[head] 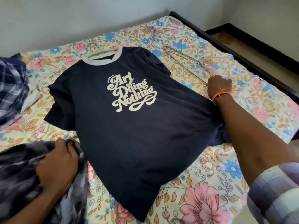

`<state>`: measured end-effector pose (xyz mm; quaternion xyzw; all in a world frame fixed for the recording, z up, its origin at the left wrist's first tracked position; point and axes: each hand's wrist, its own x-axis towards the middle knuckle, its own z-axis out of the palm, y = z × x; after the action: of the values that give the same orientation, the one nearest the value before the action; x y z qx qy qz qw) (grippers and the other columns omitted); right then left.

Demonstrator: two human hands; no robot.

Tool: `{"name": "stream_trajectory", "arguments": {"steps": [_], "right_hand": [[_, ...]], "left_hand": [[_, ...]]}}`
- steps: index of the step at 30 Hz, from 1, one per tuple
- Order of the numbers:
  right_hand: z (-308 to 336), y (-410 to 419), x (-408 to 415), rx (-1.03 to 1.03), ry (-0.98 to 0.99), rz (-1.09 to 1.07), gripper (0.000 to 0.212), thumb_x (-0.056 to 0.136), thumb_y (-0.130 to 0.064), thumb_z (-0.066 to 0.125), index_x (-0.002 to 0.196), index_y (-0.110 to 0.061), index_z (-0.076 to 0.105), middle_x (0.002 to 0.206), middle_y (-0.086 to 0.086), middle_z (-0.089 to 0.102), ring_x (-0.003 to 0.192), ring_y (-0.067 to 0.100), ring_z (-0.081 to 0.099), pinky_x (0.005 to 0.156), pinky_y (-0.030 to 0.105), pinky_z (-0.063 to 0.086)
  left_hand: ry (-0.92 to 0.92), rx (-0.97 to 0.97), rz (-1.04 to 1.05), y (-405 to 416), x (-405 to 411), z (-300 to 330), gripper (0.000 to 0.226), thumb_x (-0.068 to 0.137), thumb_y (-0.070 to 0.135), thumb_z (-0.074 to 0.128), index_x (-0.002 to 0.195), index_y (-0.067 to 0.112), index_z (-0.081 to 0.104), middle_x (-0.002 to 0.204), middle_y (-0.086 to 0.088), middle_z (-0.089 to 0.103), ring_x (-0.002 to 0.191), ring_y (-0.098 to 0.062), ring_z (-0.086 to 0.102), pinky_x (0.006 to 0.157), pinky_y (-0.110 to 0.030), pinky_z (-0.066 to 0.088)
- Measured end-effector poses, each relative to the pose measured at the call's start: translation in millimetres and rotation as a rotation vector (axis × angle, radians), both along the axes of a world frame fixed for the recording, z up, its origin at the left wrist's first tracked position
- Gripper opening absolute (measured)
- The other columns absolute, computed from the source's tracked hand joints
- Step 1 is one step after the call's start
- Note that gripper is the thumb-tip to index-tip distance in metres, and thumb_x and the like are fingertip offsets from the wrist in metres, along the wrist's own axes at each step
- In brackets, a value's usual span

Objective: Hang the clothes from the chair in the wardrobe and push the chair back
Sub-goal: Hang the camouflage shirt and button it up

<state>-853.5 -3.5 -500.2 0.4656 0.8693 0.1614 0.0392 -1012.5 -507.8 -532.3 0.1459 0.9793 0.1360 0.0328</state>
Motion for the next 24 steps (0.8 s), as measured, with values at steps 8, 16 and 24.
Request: {"name": "stream_trajectory", "arguments": {"steps": [8,16,24], "right_hand": [[9,-22,-4,0.062,0.038,-0.011,0.018,0.090,-0.013,0.057,0.104,-0.004,0.063,0.101,0.018,0.064,0.096,0.040,0.062,0.094,0.054,0.042],[71,-86,-8,-0.167,0.693,-0.147,0.030,0.098,-0.012,0.047,0.122,0.007,0.050,0.115,0.021,0.060,0.100,0.036,0.061,0.075,0.038,0.052],[99,-278,8,-0.397,0.971,-0.069,0.016,0.089,-0.004,0.047,0.076,0.002,0.054,0.065,0.006,0.050,0.064,0.022,0.048,0.061,0.034,0.033]], "left_hand": [[0.022,-0.004,0.061,3,-4,-6,0.023,0.103,0.029,0.036,0.098,0.008,0.045,0.083,-0.031,0.062,0.076,-0.048,0.061,0.063,-0.043,0.039],[0.009,0.014,-0.015,-4,-13,-12,0.025,0.103,0.032,0.035,0.100,0.010,0.047,0.094,-0.029,0.066,0.084,-0.048,0.062,0.067,-0.044,0.038],[-0.291,0.329,-0.148,-39,-8,44,0.012,0.103,0.025,0.045,0.100,0.014,0.042,0.100,-0.020,0.062,0.091,-0.040,0.058,0.071,-0.042,0.042]]}}
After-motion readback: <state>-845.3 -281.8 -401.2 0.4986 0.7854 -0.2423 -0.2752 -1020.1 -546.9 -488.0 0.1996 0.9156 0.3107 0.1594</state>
